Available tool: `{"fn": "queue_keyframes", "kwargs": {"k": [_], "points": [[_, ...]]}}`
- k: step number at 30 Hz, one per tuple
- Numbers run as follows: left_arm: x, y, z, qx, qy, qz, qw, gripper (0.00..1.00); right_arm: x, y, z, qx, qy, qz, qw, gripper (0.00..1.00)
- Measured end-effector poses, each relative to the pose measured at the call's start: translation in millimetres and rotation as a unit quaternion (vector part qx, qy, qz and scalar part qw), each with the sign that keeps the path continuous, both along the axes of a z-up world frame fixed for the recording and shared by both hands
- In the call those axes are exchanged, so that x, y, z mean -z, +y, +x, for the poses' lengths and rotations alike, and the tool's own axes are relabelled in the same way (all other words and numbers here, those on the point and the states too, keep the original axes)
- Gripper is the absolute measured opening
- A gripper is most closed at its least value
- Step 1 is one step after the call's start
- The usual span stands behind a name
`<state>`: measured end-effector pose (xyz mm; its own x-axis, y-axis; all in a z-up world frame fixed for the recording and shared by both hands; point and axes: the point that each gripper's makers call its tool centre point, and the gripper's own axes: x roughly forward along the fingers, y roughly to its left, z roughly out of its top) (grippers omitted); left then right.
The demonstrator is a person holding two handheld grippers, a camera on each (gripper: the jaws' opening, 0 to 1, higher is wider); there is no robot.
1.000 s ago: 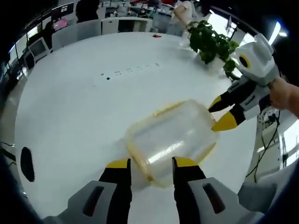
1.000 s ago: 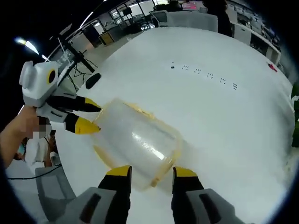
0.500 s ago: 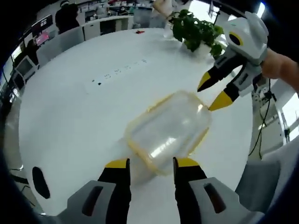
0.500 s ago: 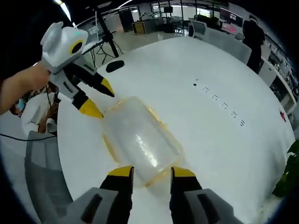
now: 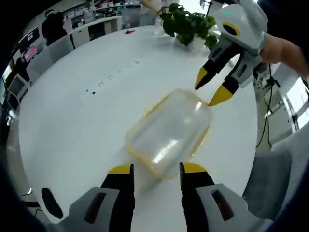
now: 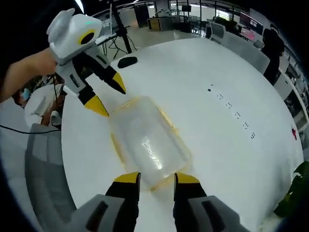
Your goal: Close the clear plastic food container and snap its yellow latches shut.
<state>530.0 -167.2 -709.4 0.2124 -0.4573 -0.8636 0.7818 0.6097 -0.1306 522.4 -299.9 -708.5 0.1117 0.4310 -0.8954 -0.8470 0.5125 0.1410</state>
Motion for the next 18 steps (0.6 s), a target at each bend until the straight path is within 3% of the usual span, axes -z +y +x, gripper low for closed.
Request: {"fn": "queue_keyframes", "kwargs": {"k": [3, 5, 7, 16, 18], "points": [[-0.5, -1.3, -3.7, 0.014, 0.005, 0.005, 0.9999, 0.32, 0.9, -1.8, -3.8, -0.005, 0.012, -0.011, 0.9999, 0.18], [0.1, -0.4, -3.1, 0.030, -0.002, 0.014, 0.9995, 0.34, 0.9, -3.7, -0.1, -0.036, -0.014, -0.025, 0.9989, 0.26], [0.2, 0.1, -4.4, 0.046, -0.006, 0.023, 0.9987, 0.33, 0.9, -3.6, -3.4, -0.036, -0.003, -0.024, 0.9991, 0.23], [-2.9, -5.0, -2.9, 0.091, -0.022, 0.038, 0.9949, 0.33, 0.6, -1.4, -0.4, -0.065, -0.014, -0.031, 0.9973, 0.24], [-1.7, -2.5, -1.2, 0.117, -0.033, 0.063, 0.9906, 0.33, 1.0, 0.0, 0.4, -0.069, -0.015, -0.033, 0.9970, 0.23]]}}
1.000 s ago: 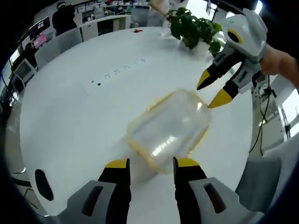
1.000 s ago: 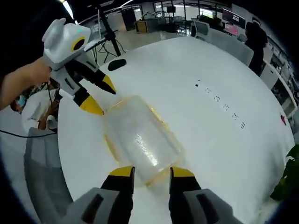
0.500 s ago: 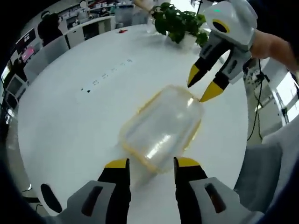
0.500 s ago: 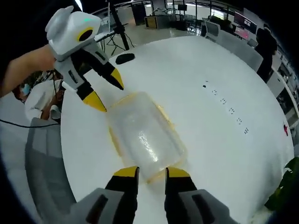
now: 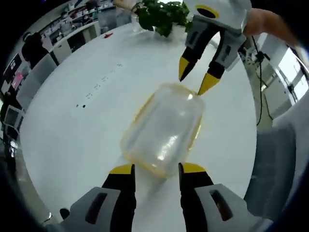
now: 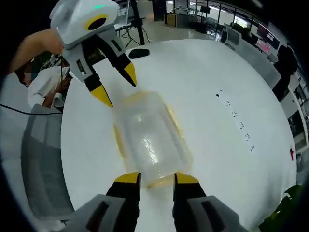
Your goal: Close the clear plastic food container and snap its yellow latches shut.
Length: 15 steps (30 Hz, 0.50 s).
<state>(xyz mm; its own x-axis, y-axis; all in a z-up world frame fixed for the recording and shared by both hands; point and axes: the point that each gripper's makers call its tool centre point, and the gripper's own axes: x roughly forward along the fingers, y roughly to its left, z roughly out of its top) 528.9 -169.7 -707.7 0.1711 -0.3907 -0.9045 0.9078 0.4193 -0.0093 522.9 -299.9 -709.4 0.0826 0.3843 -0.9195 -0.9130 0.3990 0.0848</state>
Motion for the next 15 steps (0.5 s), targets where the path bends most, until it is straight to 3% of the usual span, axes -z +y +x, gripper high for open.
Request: {"fn": "queue_keyframes", "kwargs": {"k": [2, 15], "points": [[2.4, -3.6, -3.6, 0.032, -0.003, 0.010, 0.9994, 0.33, -0.1, 2.6, -0.4, 0.002, 0.008, 0.005, 1.0000, 0.23], [-0.3, -17.5, 1.7, 0.085, -0.018, 0.028, 0.9958, 0.31, 0.8, 8.6, -3.1, -0.040, 0.014, 0.005, 0.9991, 0.21]]}}
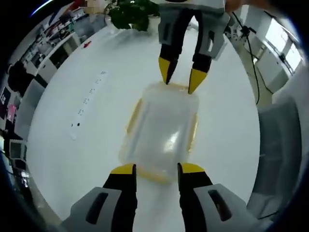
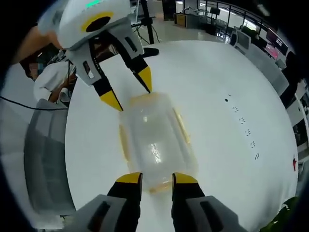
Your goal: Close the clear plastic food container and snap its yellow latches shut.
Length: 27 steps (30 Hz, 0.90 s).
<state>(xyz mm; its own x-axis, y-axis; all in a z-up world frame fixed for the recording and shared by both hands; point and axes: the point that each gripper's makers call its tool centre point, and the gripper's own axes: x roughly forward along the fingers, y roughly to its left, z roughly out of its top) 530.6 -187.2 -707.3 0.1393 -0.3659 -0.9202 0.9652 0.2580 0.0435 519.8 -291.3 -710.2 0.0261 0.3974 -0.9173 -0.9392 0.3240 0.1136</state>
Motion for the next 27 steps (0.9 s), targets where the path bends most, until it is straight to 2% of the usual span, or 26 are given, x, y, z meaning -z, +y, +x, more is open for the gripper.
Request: {"fn": "queue_keyframes", "kwargs": {"k": [6, 9, 14, 19, 21, 27], "points": [[0.3, -1.4, 0.0, 0.012, 0.001, 0.002, 0.9999, 0.31, 0.1, 0.5, -0.4, -0.028, -0.008, -0.010, 0.9995, 0.20], [-0.1, -3.8, -1.5, 0.031, -0.001, 0.003, 0.9995, 0.31, 0.7, 0.7, -0.5, -0.049, -0.016, -0.019, 0.9985, 0.20], [1.9, -4.3, -1.2, 0.046, -0.003, 0.012, 0.9989, 0.30, 2.2, 2.7, -0.7, -0.058, -0.014, -0.023, 0.9980, 0.19], [1.3, -8.6, -0.3, 0.050, -0.004, 0.005, 0.9987, 0.30, 1.4, 5.7, 0.2, -0.057, -0.016, -0.018, 0.9981, 0.18], [0.7, -11.3, -0.2, 0.052, -0.004, 0.002, 0.9986, 0.30, 0.9, 9.1, 1.0, -0.041, -0.009, -0.009, 0.9991, 0.18], [0.8, -20.5, 0.6, 0.056, -0.004, -0.008, 0.9984, 0.30, 2.1, 16.6, 1.8, -0.045, -0.011, -0.002, 0.9989, 0.17]]}}
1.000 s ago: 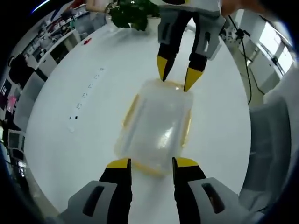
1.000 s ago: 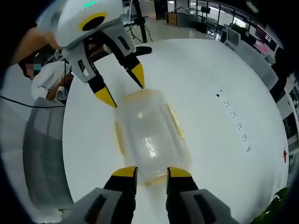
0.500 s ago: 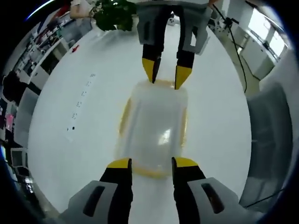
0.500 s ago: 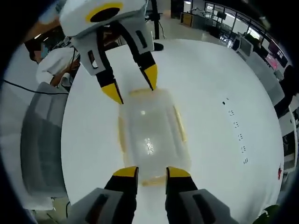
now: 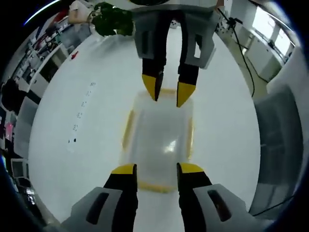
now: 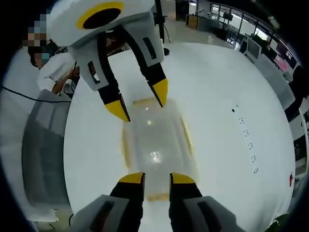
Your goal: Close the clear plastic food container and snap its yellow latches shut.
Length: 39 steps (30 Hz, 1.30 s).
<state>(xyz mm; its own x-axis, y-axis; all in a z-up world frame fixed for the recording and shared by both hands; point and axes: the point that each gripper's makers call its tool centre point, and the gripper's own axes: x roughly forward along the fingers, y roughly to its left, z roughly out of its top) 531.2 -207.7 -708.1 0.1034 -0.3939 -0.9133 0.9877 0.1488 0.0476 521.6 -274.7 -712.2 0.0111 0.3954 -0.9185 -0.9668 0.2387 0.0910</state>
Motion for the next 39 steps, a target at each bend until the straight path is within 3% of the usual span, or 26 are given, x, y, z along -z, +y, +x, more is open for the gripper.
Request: {"fn": "queue_keyframes", "kwargs": {"k": [15, 39], "points": [[0.0, -23.9, -2.4, 0.016, 0.001, -0.031, 0.9994, 0.31, -2.0, 23.8, 2.6, -0.019, -0.007, 0.038, 0.9991, 0.17], [8.0, -32.9, -11.1, -0.001, 0.014, -0.049, 0.9987, 0.31, 1.1, 31.7, 22.2, -0.014, -0.029, 0.054, 0.9980, 0.17]]}}
